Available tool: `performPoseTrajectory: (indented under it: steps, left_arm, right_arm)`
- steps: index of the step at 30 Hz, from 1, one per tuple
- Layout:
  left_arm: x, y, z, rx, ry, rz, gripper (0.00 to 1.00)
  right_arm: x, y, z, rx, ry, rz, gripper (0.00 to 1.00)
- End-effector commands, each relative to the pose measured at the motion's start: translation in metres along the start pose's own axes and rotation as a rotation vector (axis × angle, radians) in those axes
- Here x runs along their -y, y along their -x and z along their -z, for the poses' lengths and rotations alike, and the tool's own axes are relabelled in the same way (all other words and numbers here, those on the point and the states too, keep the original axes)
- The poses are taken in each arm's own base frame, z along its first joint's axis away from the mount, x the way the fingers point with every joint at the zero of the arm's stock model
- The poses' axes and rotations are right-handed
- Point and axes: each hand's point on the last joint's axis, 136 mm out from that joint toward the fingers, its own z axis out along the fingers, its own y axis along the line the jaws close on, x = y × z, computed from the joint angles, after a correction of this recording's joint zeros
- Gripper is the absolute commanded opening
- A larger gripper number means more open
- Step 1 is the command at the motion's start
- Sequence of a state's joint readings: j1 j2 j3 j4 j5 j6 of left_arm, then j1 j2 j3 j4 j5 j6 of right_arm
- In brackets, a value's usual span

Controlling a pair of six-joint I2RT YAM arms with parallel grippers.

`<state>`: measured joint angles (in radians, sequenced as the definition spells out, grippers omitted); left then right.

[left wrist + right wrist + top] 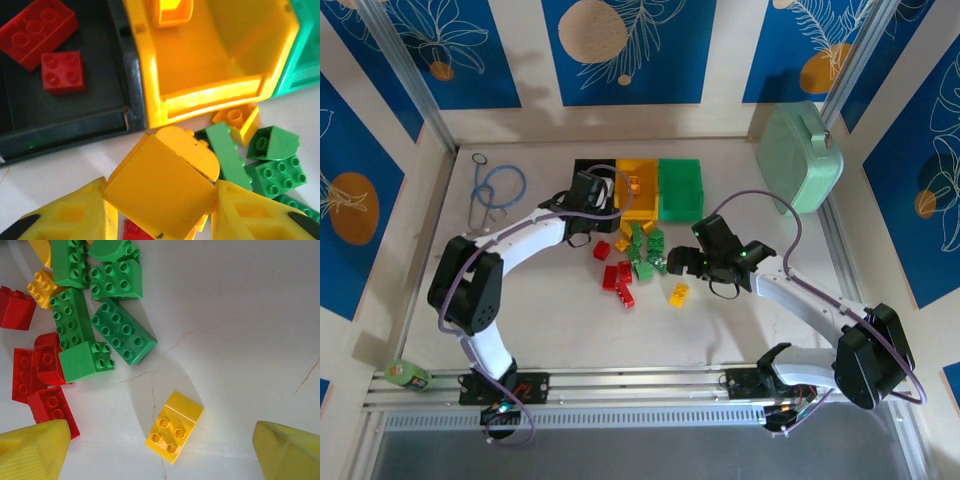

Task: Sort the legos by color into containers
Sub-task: Place the lego in the container.

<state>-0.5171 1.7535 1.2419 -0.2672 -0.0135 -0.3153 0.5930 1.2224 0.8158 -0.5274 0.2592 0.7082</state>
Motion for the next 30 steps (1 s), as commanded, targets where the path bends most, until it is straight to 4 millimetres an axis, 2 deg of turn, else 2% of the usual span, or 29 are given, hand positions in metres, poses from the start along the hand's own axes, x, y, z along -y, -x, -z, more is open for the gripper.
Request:
performPoseTrajectory:
  steps: [1,11,23,25,28,30]
  left_arm:
    - [0.010,0.017,-0.002,0.019,-0.048,0.002,0.43]
    - [0.026,0.050,-0.022,0.039,-0.096,-0.001,0.43]
    - [0.036,0.072,-0.049,0.021,-0.110,0.005,0.47]
    - [0.037,0.076,-0.051,0.019,-0.109,0.002,0.54]
    - [0.037,0.084,-0.047,0.030,-0.102,0.000,0.73]
    - [0.038,0.088,-0.040,0.049,-0.101,-0.003,0.76]
  right_arm:
    - [0.004,0.000,0.005,0.018,0.003,-0.016,0.94]
    - [0.015,-0.001,0.013,0.033,-0.001,-0.037,0.94]
    - [0.015,0.003,0.016,0.040,0.008,-0.039,0.94]
    - [0.015,0.003,0.016,0.039,0.010,-0.039,0.94]
    - [0.016,0.001,0.015,0.031,0.011,-0.038,0.94]
    - [0.016,0.000,0.015,0.028,0.011,-0.040,0.94]
